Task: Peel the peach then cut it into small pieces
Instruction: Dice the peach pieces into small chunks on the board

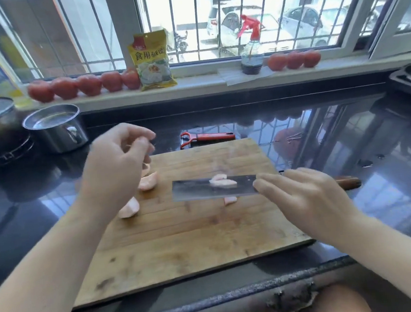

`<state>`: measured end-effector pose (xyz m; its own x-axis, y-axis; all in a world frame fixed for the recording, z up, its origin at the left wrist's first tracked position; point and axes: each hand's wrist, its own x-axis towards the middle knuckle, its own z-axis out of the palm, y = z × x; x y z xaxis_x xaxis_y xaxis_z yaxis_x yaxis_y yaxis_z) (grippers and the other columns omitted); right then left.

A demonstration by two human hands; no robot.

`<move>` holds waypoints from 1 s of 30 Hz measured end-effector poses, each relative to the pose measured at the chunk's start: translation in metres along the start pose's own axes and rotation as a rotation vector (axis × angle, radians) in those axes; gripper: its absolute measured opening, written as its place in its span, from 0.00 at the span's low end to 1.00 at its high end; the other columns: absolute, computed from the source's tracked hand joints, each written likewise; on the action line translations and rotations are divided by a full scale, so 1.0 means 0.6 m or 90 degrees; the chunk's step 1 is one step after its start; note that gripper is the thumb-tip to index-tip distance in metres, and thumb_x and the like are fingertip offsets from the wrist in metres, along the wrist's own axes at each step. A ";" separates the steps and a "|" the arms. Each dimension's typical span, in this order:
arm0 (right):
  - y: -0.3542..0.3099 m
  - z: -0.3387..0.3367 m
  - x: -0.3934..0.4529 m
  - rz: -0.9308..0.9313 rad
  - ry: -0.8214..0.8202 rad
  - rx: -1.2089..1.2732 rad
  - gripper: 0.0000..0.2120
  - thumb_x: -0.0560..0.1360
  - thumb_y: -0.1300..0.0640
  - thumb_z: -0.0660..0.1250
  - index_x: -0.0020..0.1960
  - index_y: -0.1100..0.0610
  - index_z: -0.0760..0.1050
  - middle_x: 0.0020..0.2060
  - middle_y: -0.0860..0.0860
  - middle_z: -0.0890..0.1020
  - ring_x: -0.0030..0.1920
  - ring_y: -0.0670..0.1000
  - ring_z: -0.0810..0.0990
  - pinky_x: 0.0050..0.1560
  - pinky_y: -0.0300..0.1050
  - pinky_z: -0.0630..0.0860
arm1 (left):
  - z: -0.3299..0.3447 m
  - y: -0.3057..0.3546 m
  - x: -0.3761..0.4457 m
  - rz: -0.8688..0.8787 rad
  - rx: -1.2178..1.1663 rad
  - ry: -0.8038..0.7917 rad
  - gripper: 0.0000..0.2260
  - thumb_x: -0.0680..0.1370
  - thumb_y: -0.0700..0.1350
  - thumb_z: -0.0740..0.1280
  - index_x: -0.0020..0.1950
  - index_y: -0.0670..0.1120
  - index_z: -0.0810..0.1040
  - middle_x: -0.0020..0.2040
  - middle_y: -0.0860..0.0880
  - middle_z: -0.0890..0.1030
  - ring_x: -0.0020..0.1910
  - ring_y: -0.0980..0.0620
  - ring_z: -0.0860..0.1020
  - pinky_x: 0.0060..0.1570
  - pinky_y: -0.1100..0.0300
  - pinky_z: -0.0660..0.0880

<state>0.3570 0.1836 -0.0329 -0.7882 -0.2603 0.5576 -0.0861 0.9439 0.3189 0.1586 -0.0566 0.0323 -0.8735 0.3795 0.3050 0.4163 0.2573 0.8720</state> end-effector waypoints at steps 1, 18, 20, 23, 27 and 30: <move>-0.011 0.004 -0.006 -0.010 0.005 0.002 0.15 0.79 0.71 0.59 0.51 0.59 0.82 0.48 0.52 0.85 0.37 0.55 0.80 0.33 0.47 0.75 | 0.005 0.013 -0.005 -0.003 0.038 -0.102 0.12 0.82 0.39 0.63 0.48 0.53 0.84 0.40 0.52 0.84 0.37 0.58 0.80 0.38 0.69 0.74; -0.021 0.016 -0.033 -0.021 0.050 -0.026 0.13 0.74 0.72 0.67 0.51 0.57 0.83 0.48 0.52 0.84 0.36 0.55 0.77 0.33 0.47 0.72 | 0.138 -0.011 0.019 0.084 0.297 -0.395 0.12 0.83 0.38 0.66 0.55 0.52 0.86 0.51 0.55 0.85 0.51 0.54 0.81 0.49 0.64 0.74; -0.012 0.010 -0.036 0.007 0.041 0.010 0.15 0.74 0.73 0.65 0.51 0.57 0.83 0.47 0.52 0.84 0.36 0.55 0.78 0.33 0.48 0.75 | 0.122 -0.008 0.034 0.065 0.189 -0.303 0.14 0.82 0.35 0.64 0.53 0.52 0.85 0.47 0.56 0.85 0.48 0.57 0.83 0.52 0.61 0.77; 0.003 -0.007 -0.026 0.170 -0.013 0.115 0.14 0.73 0.70 0.71 0.53 0.55 0.84 0.44 0.50 0.85 0.37 0.55 0.83 0.34 0.50 0.79 | 0.084 0.001 0.039 0.043 0.013 -0.134 0.18 0.81 0.31 0.60 0.55 0.51 0.84 0.47 0.54 0.86 0.47 0.56 0.84 0.51 0.59 0.81; 0.021 -0.047 0.042 0.636 -0.084 0.446 0.08 0.77 0.63 0.66 0.46 0.53 0.82 0.34 0.50 0.83 0.29 0.48 0.81 0.32 0.44 0.73 | 0.062 0.002 -0.023 0.246 0.091 0.010 0.19 0.78 0.29 0.62 0.57 0.48 0.85 0.48 0.53 0.84 0.47 0.58 0.81 0.48 0.68 0.74; 0.030 -0.062 0.087 0.836 -0.095 0.742 0.10 0.80 0.67 0.63 0.51 0.58 0.81 0.43 0.58 0.85 0.33 0.52 0.83 0.34 0.47 0.75 | 0.093 -0.019 -0.087 0.472 0.308 -0.091 0.25 0.75 0.32 0.62 0.71 0.47 0.79 0.63 0.47 0.79 0.58 0.47 0.77 0.58 0.56 0.74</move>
<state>0.3365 0.1796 0.0304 -0.7261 0.6775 -0.1173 0.2950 0.1529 -0.9432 0.2135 -0.0294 -0.0148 -0.3121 0.6954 0.6473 0.9500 0.2368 0.2037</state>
